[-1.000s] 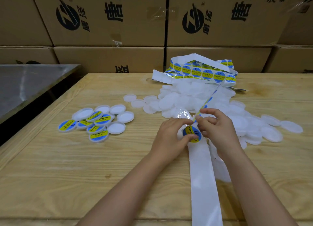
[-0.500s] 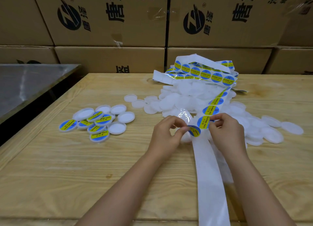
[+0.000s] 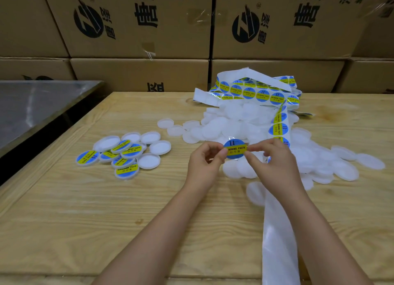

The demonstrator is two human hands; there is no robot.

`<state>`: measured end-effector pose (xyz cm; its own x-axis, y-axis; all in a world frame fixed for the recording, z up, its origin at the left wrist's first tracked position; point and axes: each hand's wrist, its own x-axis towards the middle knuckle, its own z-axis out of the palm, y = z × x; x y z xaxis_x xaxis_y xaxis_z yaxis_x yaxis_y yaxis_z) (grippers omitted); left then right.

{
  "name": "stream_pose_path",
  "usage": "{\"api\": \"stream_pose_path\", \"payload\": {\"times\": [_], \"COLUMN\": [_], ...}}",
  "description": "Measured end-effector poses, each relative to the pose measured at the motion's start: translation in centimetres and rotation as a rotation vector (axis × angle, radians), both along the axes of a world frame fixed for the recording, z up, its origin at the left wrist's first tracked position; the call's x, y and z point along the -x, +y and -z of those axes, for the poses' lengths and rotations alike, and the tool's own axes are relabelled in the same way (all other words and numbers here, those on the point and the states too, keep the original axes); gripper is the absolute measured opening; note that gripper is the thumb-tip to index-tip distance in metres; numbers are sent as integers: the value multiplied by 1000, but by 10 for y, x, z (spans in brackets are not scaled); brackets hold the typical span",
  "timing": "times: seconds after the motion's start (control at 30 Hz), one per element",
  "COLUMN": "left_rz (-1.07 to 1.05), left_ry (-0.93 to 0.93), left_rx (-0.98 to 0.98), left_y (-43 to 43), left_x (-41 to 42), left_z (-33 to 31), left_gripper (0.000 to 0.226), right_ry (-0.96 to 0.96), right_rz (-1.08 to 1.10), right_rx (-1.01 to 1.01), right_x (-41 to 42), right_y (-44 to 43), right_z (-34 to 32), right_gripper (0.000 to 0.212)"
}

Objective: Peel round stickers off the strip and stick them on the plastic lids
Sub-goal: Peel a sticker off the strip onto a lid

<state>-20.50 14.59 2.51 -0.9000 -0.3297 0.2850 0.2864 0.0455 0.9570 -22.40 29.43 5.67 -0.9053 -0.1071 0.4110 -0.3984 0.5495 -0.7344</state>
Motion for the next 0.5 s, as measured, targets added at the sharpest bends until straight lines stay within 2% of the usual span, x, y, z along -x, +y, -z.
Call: {"api": "stream_pose_path", "payload": {"times": [0.13,0.2,0.23,0.3,0.4,0.43,0.5], "left_rz": [20,40,42,24,39,60,89], "left_ry": [-23,-57,-72,-30,154,173,155], "left_rx": [-22,-40,17,356,955,1080,1163], "left_y": [2,6,8,7,8,9,11], "left_x": [2,3,2,0,-3,-3,-3], "left_z": [2,4,5,9,19,21,24], "left_gripper": [21,37,48,53,35,30,22], "right_ry": [-75,-77,-73,-69,-71,-71,-75], "right_rz": [8,37,58,102,162,170,162], "right_rx": [86,88,92,152,263,290,323], "right_x": [3,5,7,10,13,14,15], "right_y": [1,3,4,6,9,9,9], "right_z": [2,4,5,5,5,6,6], "right_gripper": [13,12,13,15,10,7,5]}}
